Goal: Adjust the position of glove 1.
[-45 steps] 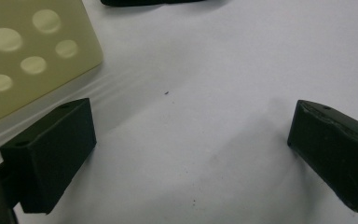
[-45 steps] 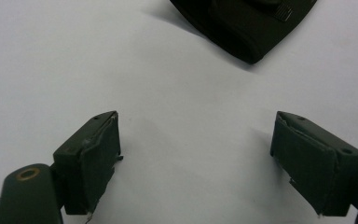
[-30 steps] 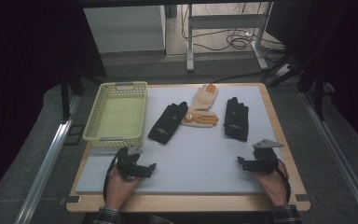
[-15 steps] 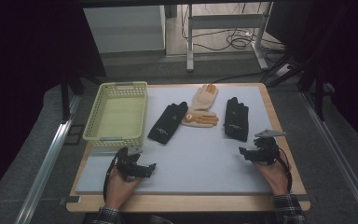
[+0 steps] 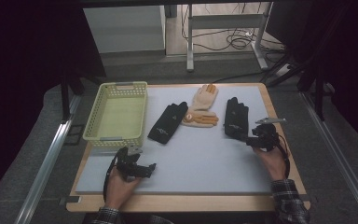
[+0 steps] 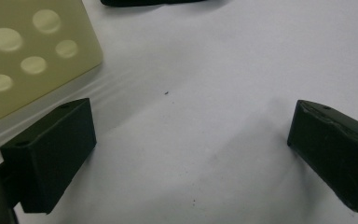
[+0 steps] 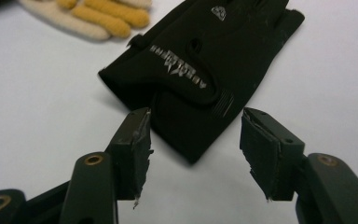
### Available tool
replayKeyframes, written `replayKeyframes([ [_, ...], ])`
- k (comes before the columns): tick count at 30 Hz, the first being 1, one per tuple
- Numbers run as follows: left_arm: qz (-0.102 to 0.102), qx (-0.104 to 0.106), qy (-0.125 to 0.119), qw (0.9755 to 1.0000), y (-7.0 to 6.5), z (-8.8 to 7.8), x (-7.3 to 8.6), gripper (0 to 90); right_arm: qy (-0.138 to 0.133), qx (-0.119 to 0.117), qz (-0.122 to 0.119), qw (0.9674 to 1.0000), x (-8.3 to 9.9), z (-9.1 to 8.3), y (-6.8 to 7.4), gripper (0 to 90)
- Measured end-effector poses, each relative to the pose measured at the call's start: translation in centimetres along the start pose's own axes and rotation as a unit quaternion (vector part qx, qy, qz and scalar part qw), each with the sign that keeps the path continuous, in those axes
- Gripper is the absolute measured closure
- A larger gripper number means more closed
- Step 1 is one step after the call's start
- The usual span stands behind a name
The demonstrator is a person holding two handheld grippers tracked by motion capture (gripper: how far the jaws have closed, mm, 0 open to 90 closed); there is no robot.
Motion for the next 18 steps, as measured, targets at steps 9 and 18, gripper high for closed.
replayKeyframes([
  [9,0.0,0.0,0.0,1.0,0.0,0.0,0.0,1.4,0.006,0.012,0.013,0.9998,-1.8,1.8,-1.3,48.6],
  [18,0.0,0.001,0.0,1.0,0.0,0.0,0.0,1.4,0.006,0.031,0.023,0.9992,-3.6,3.5,-3.0,61.2],
])
Point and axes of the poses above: each handheld gripper's, and its own axes: z roughly forward along the jaws, x roughly out of its underside, y roughly to its left, the point moved 7 cm from there along z, roughly forward along the jaws, and after that the axes turned 1 degree about x, right-handed, at the moved point
